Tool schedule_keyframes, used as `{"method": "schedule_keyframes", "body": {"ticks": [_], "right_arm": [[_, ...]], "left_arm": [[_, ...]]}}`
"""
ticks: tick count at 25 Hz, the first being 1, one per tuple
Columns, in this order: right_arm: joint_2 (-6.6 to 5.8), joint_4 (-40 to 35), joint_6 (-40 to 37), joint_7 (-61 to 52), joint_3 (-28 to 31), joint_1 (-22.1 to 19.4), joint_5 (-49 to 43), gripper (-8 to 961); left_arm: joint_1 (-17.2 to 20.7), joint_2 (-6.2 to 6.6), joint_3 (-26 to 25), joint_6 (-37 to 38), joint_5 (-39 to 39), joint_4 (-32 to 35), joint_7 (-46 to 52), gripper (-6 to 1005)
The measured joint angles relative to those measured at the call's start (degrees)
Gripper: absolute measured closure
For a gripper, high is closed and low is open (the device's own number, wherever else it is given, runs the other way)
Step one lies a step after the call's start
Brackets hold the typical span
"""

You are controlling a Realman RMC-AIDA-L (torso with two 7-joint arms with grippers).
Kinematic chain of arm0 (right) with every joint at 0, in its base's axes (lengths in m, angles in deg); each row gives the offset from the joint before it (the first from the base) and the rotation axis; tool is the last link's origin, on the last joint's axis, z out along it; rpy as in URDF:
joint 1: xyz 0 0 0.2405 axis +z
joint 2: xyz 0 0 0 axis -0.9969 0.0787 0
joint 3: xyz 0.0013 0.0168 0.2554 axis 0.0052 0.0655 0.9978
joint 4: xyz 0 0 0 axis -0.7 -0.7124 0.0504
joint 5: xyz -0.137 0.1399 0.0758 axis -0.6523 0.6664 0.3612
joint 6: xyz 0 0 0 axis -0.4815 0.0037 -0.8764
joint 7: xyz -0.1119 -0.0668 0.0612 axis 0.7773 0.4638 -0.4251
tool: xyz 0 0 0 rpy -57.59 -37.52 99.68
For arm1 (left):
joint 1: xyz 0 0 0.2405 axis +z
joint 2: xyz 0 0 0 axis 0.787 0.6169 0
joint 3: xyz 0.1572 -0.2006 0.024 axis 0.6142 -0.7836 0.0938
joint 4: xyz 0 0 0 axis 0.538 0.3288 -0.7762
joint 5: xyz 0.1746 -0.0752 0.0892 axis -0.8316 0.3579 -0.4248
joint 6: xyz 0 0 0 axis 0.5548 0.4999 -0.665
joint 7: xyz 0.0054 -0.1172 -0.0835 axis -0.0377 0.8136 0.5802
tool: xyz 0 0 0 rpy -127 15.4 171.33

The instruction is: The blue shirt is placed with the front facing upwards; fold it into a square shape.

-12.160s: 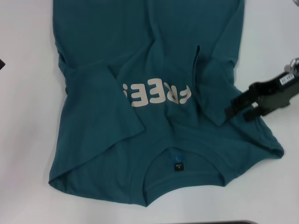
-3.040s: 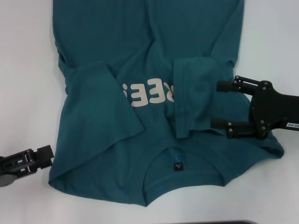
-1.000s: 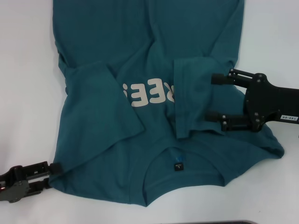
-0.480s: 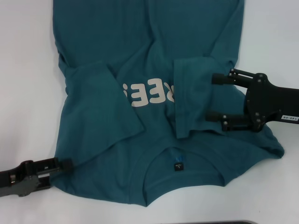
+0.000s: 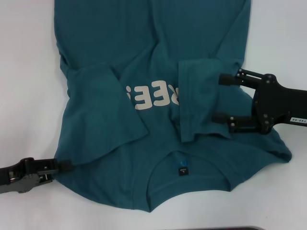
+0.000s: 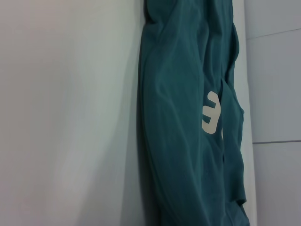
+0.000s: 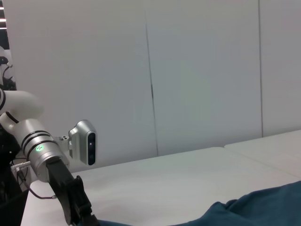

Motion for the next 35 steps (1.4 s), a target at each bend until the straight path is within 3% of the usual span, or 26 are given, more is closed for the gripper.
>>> {"method": "schedule_keyframes", "body": {"ticks": [8, 13, 17, 20, 24, 27, 30, 35], "right_arm": [[0.02, -0.24, 0.38, -3.36, 0.00, 0.58, 0.73, 37], [-0.67, -3.97, 2.70, -25.50, -0.42, 2.11, 0.17, 38], [-1.53, -9.77, 4.11, -45.33, -0.72, 3.39, -5.69, 38], [-4.36, -13.32, 3.27, -60.31, -0.71, 4.47, -12.86, 38], [-10.79, -12.95, -2.43, -71.45, -0.13, 5.22, -16.55, 38], [-13.69, -12.81, -3.62, -76.45, 1.30, 4.49, -16.93, 38], [-14.91, -12.61, -4.36, -79.99, 2.38, 3.56, -18.78, 37], [-14.67, -9.52, -7.26, -81.25, 3.02, 2.56, -23.82, 37]], "left_arm": [[-0.11, -0.04, -0.25, 1.99, 0.21, -0.10, -2.66, 884], [-0.82, -0.19, -0.55, 4.54, 0.56, -0.43, -4.87, 972], [-1.12, 0.19, -0.64, 4.49, 0.49, -0.44, -5.18, 973], [-1.12, 0.52, -0.76, 3.88, 0.45, -0.48, -5.19, 973], [-1.22, 1.08, -0.76, 1.60, 0.28, -0.51, -5.22, 972], [-1.47, 1.11, -0.44, 0.18, 0.19, -0.39, -5.26, 972], [-1.77, 0.92, -0.33, -1.20, 0.13, -0.07, -5.32, 972], [-2.72, 0.79, -0.27, -1.57, 0.10, -0.01, -4.99, 972]]}}
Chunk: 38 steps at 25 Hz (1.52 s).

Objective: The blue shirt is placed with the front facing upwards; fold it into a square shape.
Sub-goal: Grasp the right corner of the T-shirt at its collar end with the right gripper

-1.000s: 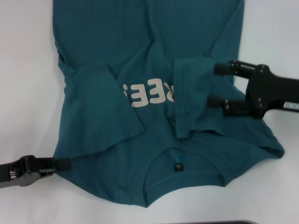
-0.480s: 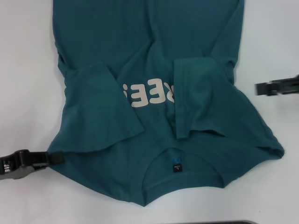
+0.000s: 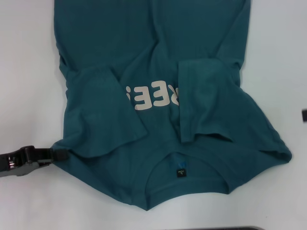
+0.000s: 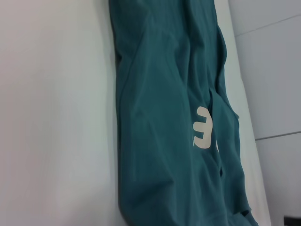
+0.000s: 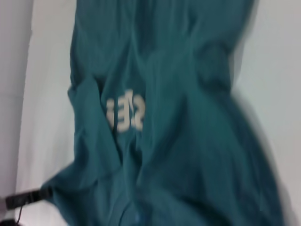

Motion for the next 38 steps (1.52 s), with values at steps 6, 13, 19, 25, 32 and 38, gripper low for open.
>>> {"method": "schedule_keyframes", "body": {"ticks": [6, 13, 19, 25, 32, 38], "right_arm": [[0.42, 3.06, -0.81, -0.16, -0.56, -0.53, -2.84, 37], [1.07, 3.56, 1.66, 0.70, -0.66, -0.68, -3.64, 38], [1.97, 4.41, 4.55, 3.28, -0.61, -0.68, -4.62, 37], [2.46, 4.73, 5.96, 3.95, -0.64, -0.73, -5.47, 38], [3.07, 4.73, 7.05, 4.77, -0.47, -0.62, -5.60, 38], [3.90, 4.79, 7.79, 5.42, -0.68, -0.42, -5.70, 37]], "left_arm": [[-0.20, -0.01, 0.07, -0.05, 0.00, 0.02, 0.01, 972], [-0.37, -0.09, 0.11, -0.25, 0.00, -0.22, -0.18, 973], [-0.46, 0.02, -0.09, -0.27, 0.00, -0.37, 0.06, 973], [-0.56, 0.23, -0.18, -0.17, 0.00, -0.43, 0.39, 973], [-0.57, 0.26, -0.31, -0.20, 0.00, -0.35, 0.44, 972], [-0.56, 0.26, -0.21, -0.22, 0.00, -0.35, 0.77, 972]]}}
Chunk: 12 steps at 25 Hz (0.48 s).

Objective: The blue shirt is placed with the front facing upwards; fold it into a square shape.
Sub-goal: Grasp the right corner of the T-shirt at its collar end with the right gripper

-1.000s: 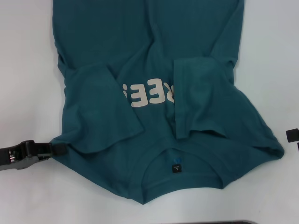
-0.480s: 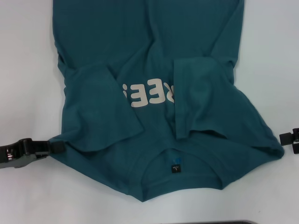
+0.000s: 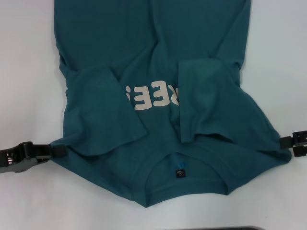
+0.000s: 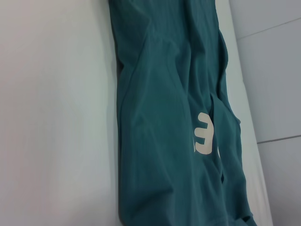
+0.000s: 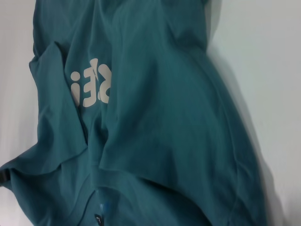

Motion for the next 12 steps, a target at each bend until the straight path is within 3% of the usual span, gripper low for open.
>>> {"method": "schedule_keyframes", "body": {"ticks": [12], "right_arm": [[0.26, 0.02, 0.27, 1.33, -0.06, 0.10, -0.10, 38]], "left_arm": [[0.16, -0.03, -0.16, 0.23, 0.00, 0.00, 0.04, 973]]}}
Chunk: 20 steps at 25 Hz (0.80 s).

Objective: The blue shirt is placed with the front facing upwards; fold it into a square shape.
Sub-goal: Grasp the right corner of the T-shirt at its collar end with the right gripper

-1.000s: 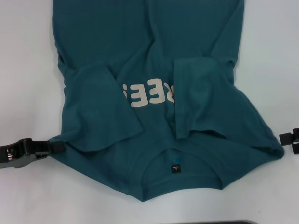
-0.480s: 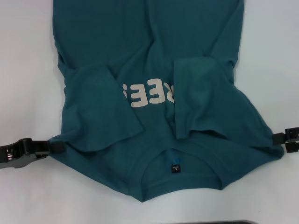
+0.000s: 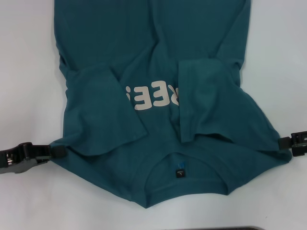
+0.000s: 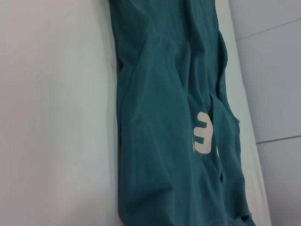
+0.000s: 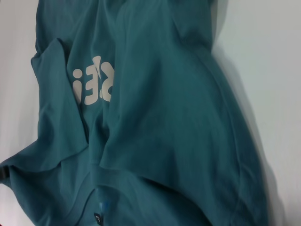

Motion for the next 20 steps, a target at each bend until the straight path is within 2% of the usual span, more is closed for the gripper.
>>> {"method": "schedule_keyframes", "body": {"ticks": [7, 20], "right_arm": [[0.00, 0.00, 0.28, -0.11, 0.02, -0.21, -0.60, 37], [0.74, -0.01, 1.15, -0.11, 0.01, 0.12, -1.52, 38]], "left_arm": [[-0.05, -0.06, 0.16, -0.24, 0.00, 0.24, 0.00, 972], [0.32, -0.06, 0.00, -0.33, 0.00, 0.37, -0.37, 972]]}}
